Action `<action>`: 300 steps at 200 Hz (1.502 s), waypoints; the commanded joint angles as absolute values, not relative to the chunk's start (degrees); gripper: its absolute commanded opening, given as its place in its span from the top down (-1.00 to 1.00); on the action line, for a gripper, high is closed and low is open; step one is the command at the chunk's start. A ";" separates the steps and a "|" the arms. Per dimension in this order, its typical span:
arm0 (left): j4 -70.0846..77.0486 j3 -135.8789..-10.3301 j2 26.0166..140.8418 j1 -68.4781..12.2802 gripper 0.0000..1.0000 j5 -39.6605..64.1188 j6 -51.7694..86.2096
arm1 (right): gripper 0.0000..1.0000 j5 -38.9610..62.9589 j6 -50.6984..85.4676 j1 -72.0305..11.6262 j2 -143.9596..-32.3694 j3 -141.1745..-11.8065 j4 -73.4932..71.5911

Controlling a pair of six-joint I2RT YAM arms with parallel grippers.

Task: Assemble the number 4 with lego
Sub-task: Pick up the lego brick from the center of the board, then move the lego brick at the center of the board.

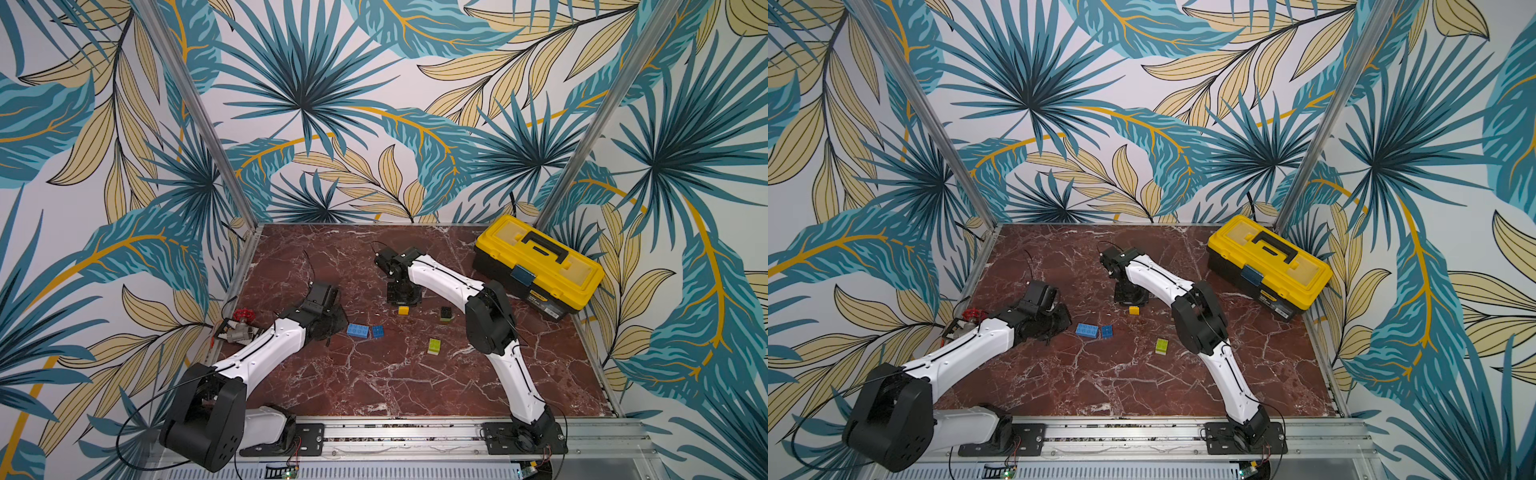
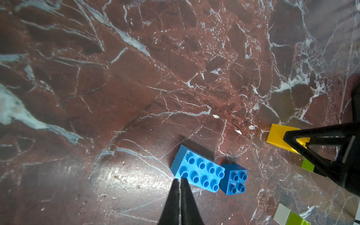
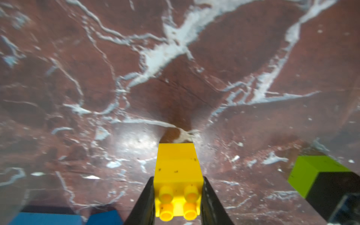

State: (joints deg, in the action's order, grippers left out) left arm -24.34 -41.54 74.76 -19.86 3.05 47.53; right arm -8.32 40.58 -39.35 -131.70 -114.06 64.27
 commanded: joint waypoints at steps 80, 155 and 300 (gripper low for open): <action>-12.05 -35.63 80.65 -16.93 1.00 6.92 50.65 | 0.83 -12.15 42.96 -47.83 -101.03 -84.60 54.29; -11.02 -34.91 82.56 -17.02 1.00 9.72 52.13 | 0.82 -11.29 45.53 -48.60 -97.42 -78.47 52.82; -14.22 -35.61 80.72 -21.28 1.00 9.75 53.23 | 0.82 -11.19 44.92 -48.59 -98.61 -80.11 53.85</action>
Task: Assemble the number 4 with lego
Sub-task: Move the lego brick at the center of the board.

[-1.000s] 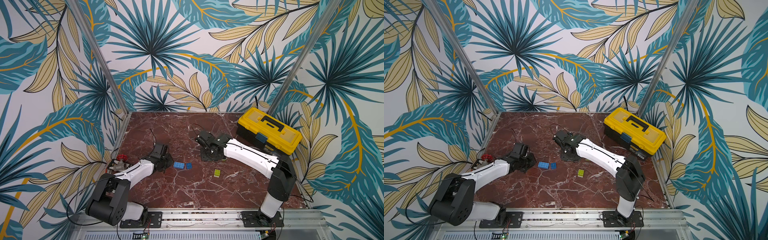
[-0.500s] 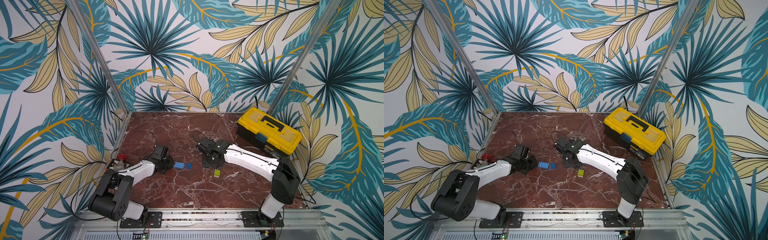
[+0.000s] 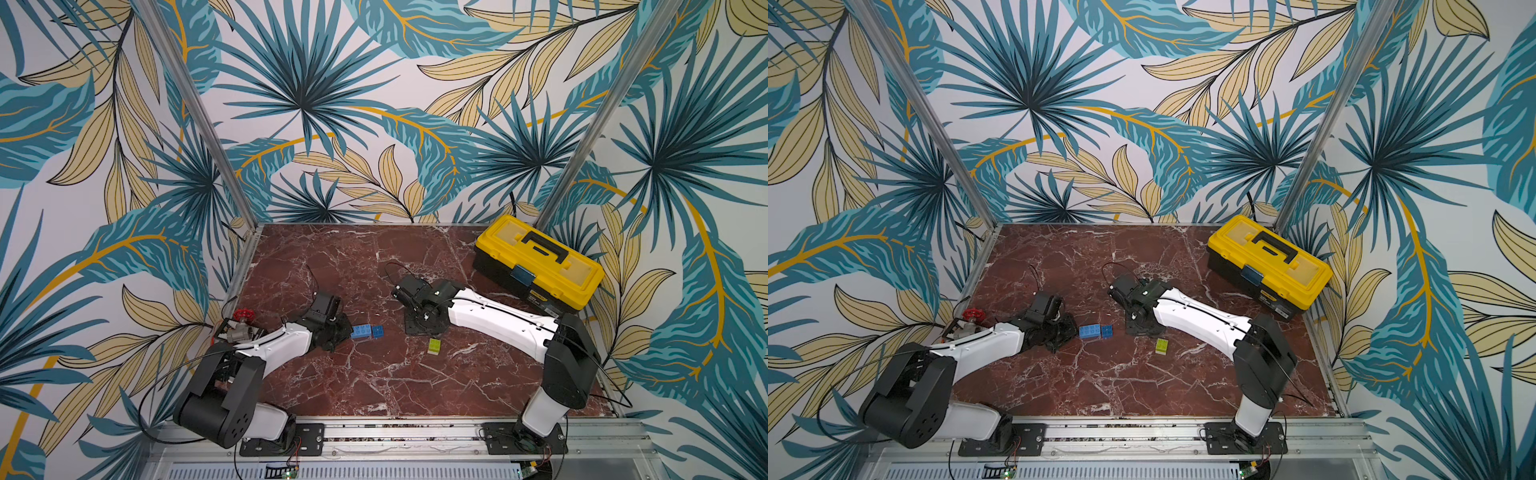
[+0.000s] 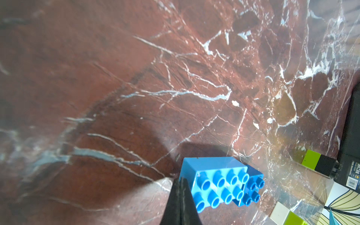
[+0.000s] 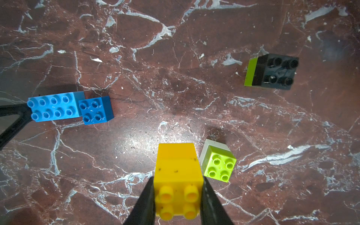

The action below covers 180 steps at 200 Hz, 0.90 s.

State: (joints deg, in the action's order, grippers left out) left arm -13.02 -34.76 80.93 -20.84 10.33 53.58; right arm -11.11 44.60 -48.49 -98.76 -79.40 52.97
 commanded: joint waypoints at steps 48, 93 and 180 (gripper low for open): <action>-14.61 -38.34 82.89 -22.38 1.00 9.88 50.59 | 0.82 -10.73 44.35 -48.66 -99.57 -81.54 54.32; -13.99 -40.86 85.13 -25.50 1.00 10.28 48.35 | 0.82 -10.13 44.99 -49.14 -100.33 -81.88 54.21; -14.62 -43.35 88.07 -26.66 1.00 8.73 47.81 | 0.81 -7.14 47.20 -53.64 -107.98 -83.71 50.86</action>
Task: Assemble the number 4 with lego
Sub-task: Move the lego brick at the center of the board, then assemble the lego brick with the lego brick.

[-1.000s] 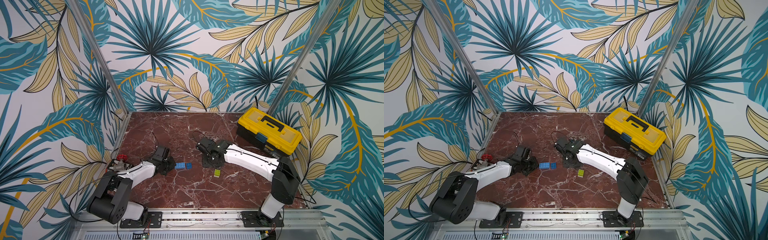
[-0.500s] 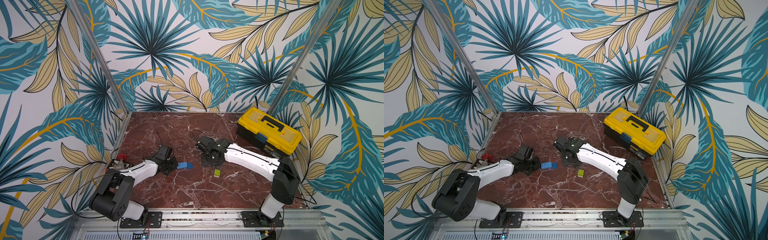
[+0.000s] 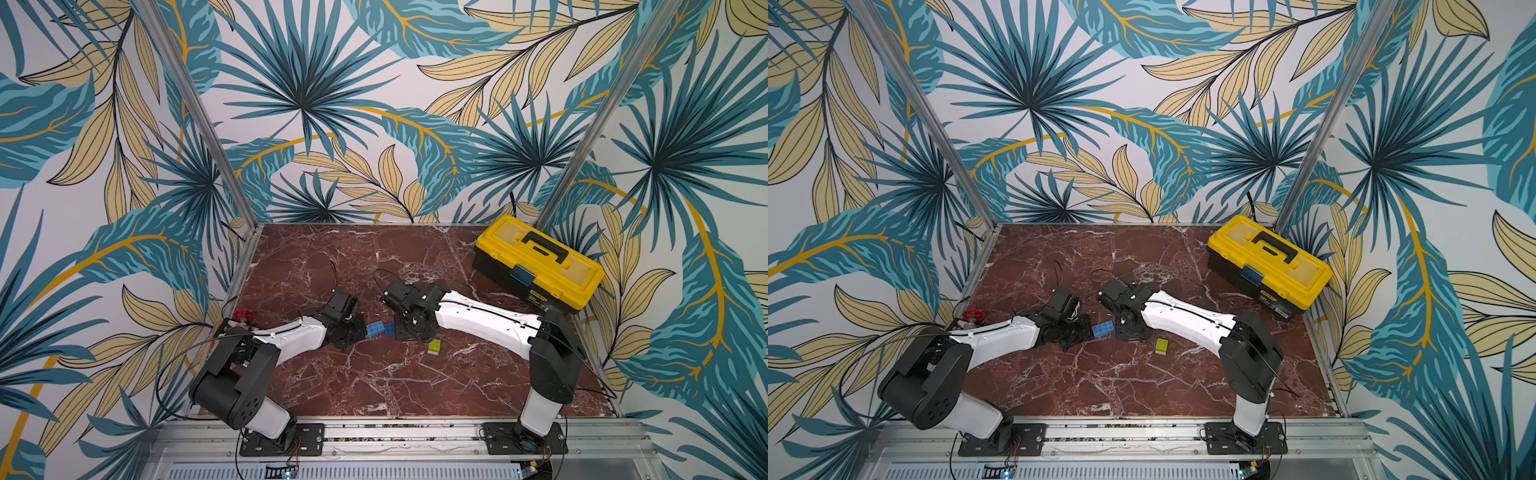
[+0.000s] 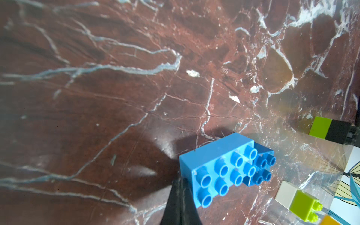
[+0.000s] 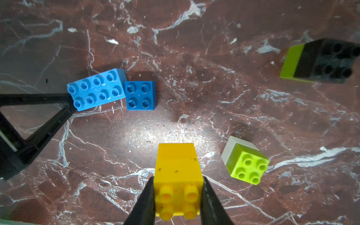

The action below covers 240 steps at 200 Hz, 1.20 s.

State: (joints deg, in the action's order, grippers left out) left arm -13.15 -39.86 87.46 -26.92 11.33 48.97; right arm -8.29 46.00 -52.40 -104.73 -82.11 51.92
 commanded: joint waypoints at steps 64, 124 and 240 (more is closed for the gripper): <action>-15.09 -44.28 89.79 -25.46 1.00 7.64 47.68 | 0.81 -8.98 44.29 -53.37 -115.33 -89.26 51.95; -13.97 -44.56 91.06 -24.97 1.00 9.07 47.42 | 0.80 -10.56 42.65 -52.72 -117.99 -92.70 52.79; -12.53 -44.86 92.99 -24.63 1.00 11.20 47.46 | 0.80 -11.10 41.95 -52.37 -112.73 -89.23 54.40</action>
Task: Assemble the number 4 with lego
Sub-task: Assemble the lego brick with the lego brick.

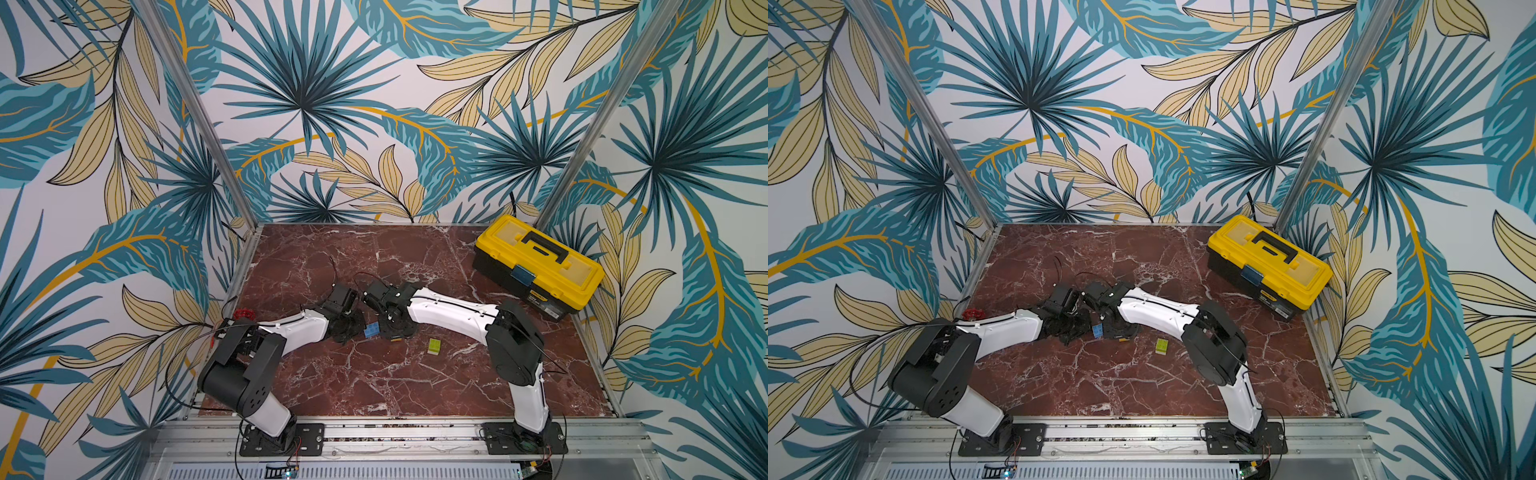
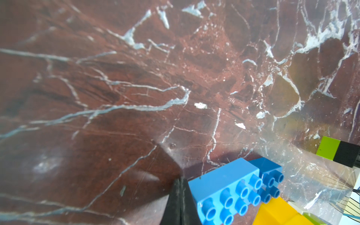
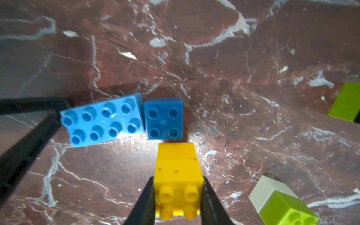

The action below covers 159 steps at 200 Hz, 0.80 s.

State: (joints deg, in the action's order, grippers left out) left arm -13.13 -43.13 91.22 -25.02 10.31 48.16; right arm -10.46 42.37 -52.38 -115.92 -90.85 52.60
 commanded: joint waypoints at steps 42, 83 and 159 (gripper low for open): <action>-11.56 -45.43 94.09 -24.66 1.00 11.88 47.79 | 0.80 -9.50 42.41 -52.30 -113.35 -88.24 53.18; -11.76 -44.78 93.47 -24.65 1.00 11.60 48.28 | 0.80 -9.18 42.32 -52.36 -113.93 -89.93 53.76; -11.14 -40.11 89.29 -23.52 1.00 11.86 51.46 | 0.80 -13.12 41.05 -52.90 -114.65 -97.03 57.79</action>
State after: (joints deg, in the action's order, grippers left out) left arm -11.33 -43.05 91.77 -24.03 11.49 49.84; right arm -10.50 41.91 -52.53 -114.02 -94.06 54.98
